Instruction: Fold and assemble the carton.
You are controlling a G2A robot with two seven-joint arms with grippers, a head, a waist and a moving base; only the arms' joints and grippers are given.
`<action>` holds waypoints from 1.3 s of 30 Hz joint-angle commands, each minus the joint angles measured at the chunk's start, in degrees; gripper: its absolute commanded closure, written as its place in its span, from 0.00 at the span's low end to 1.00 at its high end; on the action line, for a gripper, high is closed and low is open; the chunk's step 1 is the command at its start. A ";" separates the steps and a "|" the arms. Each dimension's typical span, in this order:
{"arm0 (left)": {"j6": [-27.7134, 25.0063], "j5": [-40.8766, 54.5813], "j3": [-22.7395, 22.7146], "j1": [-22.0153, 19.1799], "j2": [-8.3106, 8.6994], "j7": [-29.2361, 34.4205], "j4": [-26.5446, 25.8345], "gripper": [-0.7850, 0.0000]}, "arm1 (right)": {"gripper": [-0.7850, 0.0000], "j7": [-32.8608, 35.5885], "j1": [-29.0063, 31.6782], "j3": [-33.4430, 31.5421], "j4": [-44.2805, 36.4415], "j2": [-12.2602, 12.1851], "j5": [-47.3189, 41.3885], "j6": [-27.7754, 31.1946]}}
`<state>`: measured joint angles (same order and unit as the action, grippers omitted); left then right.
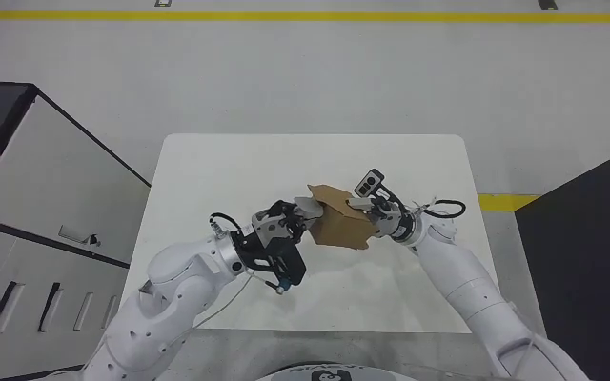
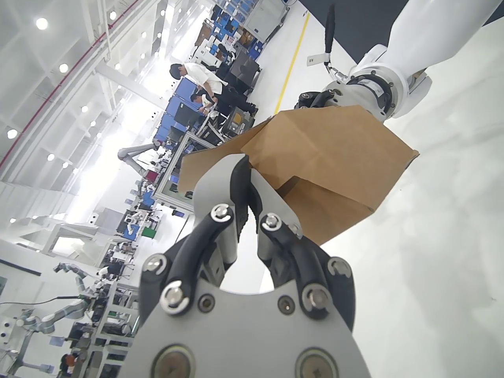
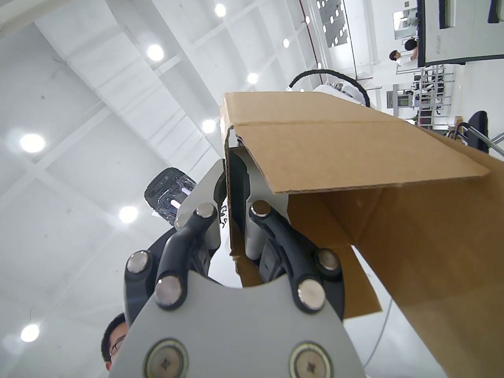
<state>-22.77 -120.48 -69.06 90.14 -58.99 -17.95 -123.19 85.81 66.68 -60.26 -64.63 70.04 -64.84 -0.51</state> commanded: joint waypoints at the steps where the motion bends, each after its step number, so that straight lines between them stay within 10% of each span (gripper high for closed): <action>1: -0.48 -0.02 0.02 -0.09 0.05 -0.57 0.06 1.00 | 1.00 0.16 0.05 -0.03 -0.02 0.05 0.03 -0.05; 39: -0.87 -4.60 2.13 0.09 0.39 1.34 -1.52 1.00 | 1.00 1.97 1.63 -1.79 -2.20 0.25 2.17 0.17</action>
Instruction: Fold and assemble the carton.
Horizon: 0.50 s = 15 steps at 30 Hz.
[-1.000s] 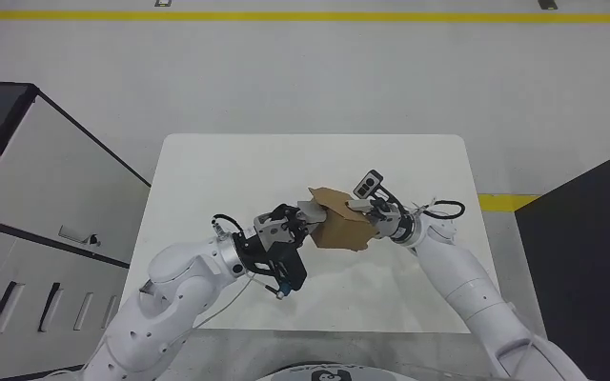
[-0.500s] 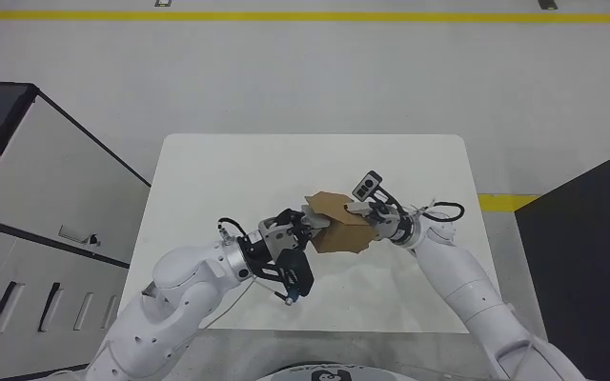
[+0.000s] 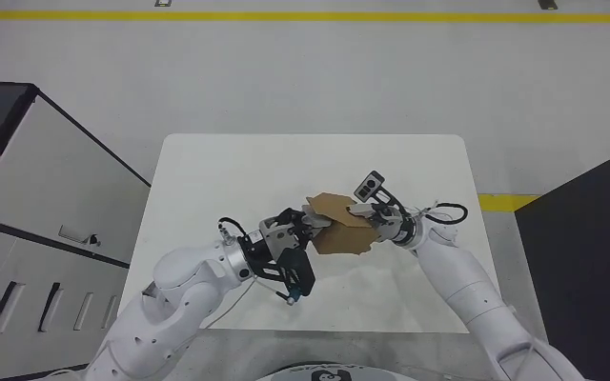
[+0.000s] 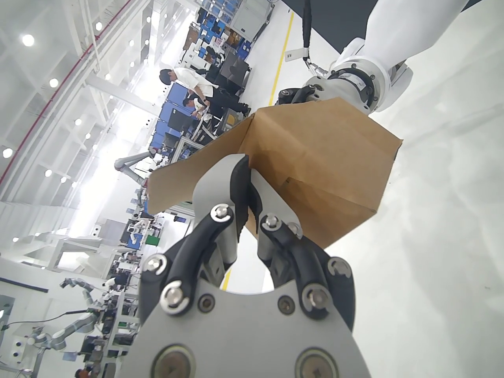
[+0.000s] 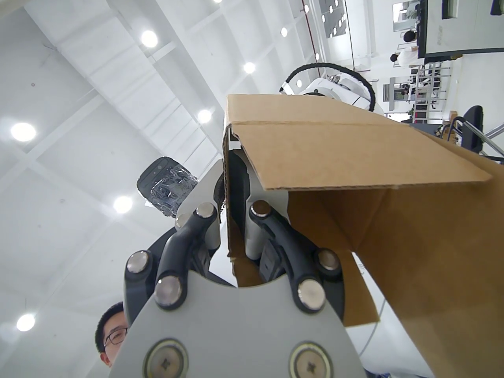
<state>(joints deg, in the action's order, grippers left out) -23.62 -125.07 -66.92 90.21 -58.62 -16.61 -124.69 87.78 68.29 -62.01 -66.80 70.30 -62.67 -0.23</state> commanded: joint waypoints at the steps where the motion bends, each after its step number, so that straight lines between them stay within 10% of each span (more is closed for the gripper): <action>1: -0.08 -0.09 0.01 0.01 0.02 0.04 -0.05 1.00 | 1.00 -0.01 0.05 -0.10 -0.06 0.00 0.03 -0.17; 15: -0.24 -0.73 0.83 -1.00 -0.01 0.86 0.22 1.00 | 1.00 0.08 -0.16 0.14 0.01 0.32 -0.06 -0.59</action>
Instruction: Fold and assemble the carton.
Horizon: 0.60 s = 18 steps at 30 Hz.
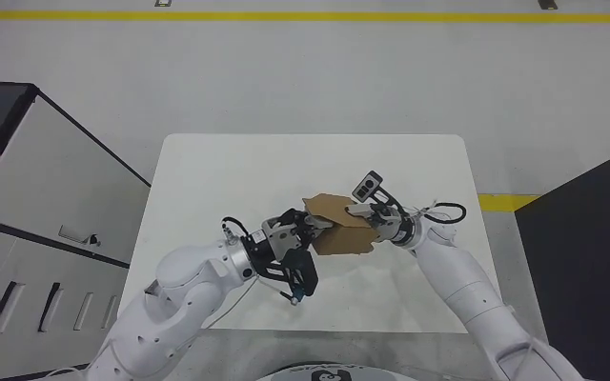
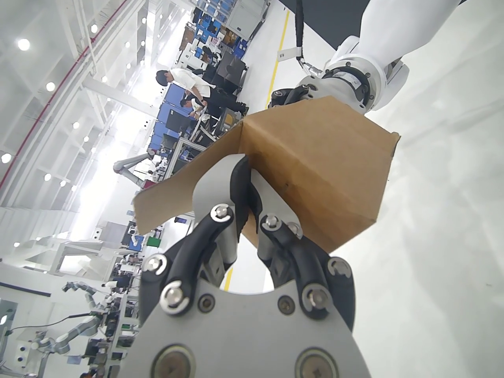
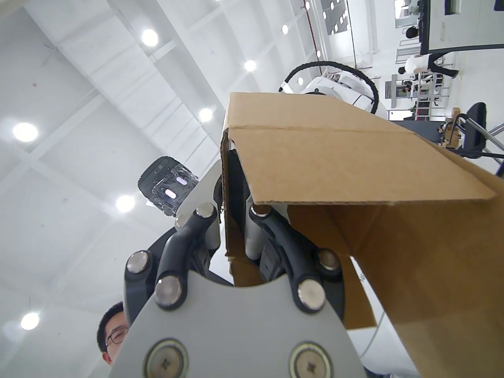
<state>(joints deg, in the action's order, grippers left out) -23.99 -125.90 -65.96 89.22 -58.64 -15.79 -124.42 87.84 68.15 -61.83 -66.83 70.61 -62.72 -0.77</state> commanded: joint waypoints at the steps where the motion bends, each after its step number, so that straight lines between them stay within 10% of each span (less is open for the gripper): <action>1: 0.18 0.24 -0.27 0.00 0.02 0.12 -0.05 1.00 | 1.00 0.03 -0.04 -0.13 0.16 0.01 -0.04 -0.03; 18: -0.07 0.30 0.43 -0.90 -0.03 0.62 0.46 1.00 | 1.00 0.16 -0.45 -0.29 1.30 0.26 -0.36 -0.01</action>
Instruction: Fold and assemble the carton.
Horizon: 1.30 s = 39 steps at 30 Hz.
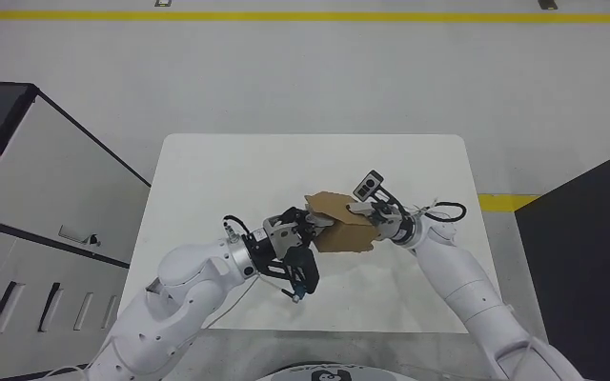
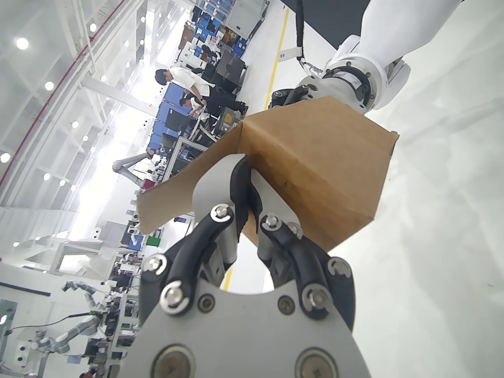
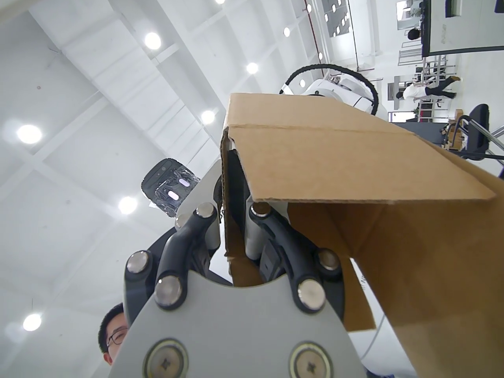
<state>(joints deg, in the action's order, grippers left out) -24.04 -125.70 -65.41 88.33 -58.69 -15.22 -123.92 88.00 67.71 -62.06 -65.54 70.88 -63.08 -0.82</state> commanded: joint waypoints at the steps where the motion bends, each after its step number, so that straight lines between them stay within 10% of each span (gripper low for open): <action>1: 0.01 0.05 -0.17 -0.02 0.02 0.11 -0.01 1.00 | 1.00 0.00 -0.03 -0.09 0.04 -0.01 -0.01 0.04; 39: 3.19 0.63 -7.79 2.72 0.62 2.27 -6.02 1.00 | 1.00 -0.20 1.06 -3.21 1.16 -1.19 1.92 2.63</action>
<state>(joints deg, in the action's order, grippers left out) -20.70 -125.21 -72.94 90.80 -58.10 -12.69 -129.34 87.92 68.76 -65.18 -64.37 69.74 -61.71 1.66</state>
